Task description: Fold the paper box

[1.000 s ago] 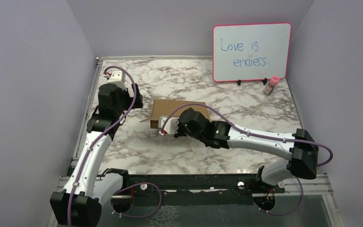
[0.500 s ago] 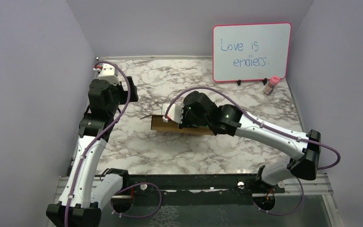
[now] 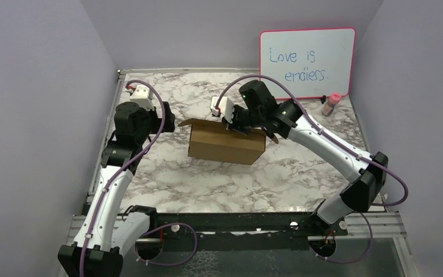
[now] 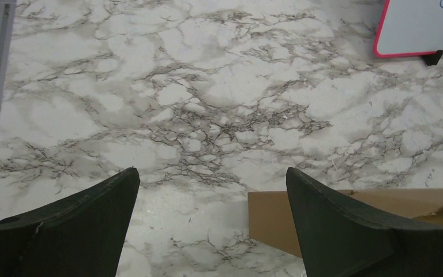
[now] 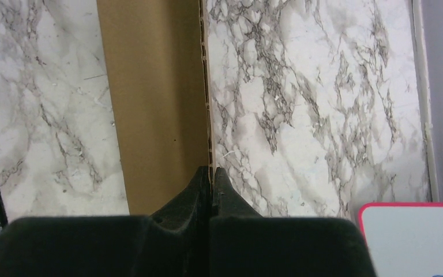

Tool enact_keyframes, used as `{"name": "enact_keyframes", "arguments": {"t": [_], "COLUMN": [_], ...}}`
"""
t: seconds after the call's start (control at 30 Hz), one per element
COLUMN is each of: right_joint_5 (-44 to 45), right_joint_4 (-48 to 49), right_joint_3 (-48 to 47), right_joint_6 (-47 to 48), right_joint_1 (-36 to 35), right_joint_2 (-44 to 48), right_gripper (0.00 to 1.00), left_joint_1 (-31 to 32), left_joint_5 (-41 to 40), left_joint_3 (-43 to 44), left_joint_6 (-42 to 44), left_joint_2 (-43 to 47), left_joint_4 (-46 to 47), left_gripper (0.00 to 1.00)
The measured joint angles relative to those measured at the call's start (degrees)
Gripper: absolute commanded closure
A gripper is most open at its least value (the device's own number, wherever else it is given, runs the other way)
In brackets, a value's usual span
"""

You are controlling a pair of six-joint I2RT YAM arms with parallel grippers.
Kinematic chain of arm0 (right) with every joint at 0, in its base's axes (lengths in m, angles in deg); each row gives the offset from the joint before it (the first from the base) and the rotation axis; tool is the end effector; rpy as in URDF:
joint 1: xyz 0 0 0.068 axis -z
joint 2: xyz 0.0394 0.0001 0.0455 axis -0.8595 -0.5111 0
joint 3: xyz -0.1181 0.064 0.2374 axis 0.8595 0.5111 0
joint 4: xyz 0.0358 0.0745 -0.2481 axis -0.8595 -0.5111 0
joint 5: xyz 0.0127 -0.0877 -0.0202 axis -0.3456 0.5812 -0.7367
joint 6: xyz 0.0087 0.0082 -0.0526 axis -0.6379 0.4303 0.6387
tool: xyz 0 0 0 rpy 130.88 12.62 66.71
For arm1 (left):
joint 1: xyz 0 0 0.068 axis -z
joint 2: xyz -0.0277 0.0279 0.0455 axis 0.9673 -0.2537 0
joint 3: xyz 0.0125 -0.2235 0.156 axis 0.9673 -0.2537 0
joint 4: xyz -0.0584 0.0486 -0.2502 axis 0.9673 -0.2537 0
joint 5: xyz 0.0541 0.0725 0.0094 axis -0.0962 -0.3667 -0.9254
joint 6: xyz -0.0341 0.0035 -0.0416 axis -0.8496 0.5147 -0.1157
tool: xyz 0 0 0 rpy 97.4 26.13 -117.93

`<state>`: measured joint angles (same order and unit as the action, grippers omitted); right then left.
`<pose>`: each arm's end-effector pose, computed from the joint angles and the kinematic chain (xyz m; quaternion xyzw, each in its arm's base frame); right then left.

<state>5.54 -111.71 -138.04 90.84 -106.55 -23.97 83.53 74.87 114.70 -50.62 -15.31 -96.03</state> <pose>0.2239 0.2549 0.3666 -0.6251 0.6502 0.1549 0.4030 0.1986 -0.0305 0.3573 0.0132 0.8135 -0.1017 0.5724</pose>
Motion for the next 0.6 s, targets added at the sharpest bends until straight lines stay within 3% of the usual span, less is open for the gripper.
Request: {"name": "enact_keyframes", "arguments": {"t": [0.3,0.6], "right_joint_5": [-6.4,-8.0], "right_joint_4": [-0.2,-2.1], "right_joint_3": [-6.5,-7.1], "right_joint_6": [2.0,1.9], "right_joint_1": [3.2,3.4], "right_joint_2": [-8.6,-11.0], "right_gripper": [0.9,0.72], "left_joint_1": [2.1,2.8], "left_joint_5": [3.6,3.9], "left_joint_3": [-3.8,-4.4], "left_joint_6": [2.0,3.2], "left_joint_2": [-0.2,-0.5], "left_joint_4": [1.5,2.0], "left_gripper": [0.03,0.03]}}
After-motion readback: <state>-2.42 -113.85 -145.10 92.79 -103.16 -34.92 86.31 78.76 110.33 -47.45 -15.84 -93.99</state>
